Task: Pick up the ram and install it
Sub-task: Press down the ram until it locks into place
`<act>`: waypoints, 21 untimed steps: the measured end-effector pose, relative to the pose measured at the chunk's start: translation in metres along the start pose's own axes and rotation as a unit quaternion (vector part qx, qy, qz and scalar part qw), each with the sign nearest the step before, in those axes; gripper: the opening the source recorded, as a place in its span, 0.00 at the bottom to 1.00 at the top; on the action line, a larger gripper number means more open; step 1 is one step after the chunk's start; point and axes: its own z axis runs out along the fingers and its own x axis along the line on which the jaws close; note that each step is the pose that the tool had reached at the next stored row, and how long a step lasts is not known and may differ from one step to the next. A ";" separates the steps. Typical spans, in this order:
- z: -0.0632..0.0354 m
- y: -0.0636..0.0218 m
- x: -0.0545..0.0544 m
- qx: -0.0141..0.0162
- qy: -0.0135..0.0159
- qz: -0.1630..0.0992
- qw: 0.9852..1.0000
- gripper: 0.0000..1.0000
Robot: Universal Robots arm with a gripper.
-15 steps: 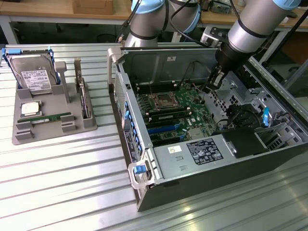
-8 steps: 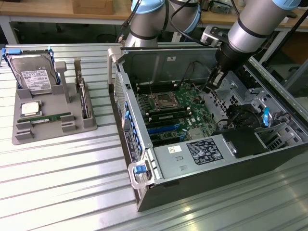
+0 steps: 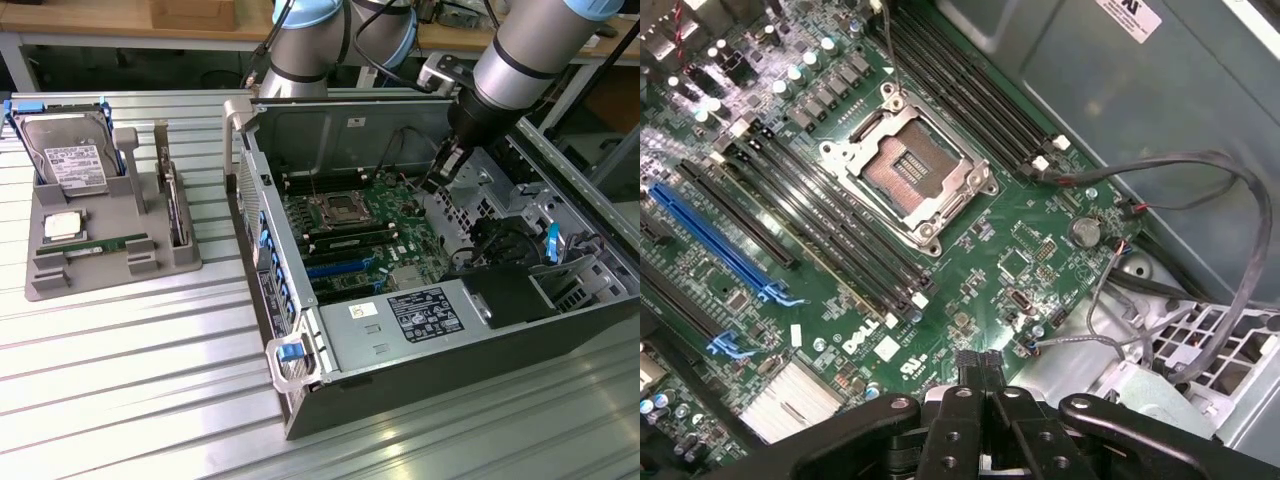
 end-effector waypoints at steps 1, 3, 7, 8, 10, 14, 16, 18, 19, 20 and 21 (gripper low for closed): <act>0.0000 0.0000 0.000 0.000 0.000 0.004 1.000 0.11; 0.0000 0.0000 0.000 0.002 -0.002 0.014 1.000 0.11; 0.0000 0.0000 0.000 0.006 -0.006 0.049 0.999 0.11; 0.0000 0.0000 0.000 0.007 -0.006 0.054 0.998 0.11; 0.0000 0.0000 0.000 0.008 -0.008 0.066 0.998 0.11; 0.0000 0.0000 0.000 0.012 -0.011 0.100 0.995 0.11; 0.0000 0.0000 0.000 0.014 -0.013 0.118 0.993 0.11; 0.0000 0.0000 0.000 0.016 -0.015 0.136 0.990 0.11; 0.0000 0.0000 0.000 0.018 -0.017 0.146 0.989 0.11; 0.0000 0.0000 0.000 0.019 -0.018 0.159 0.987 0.11; 0.0000 0.0000 0.000 0.020 -0.019 0.167 0.986 0.11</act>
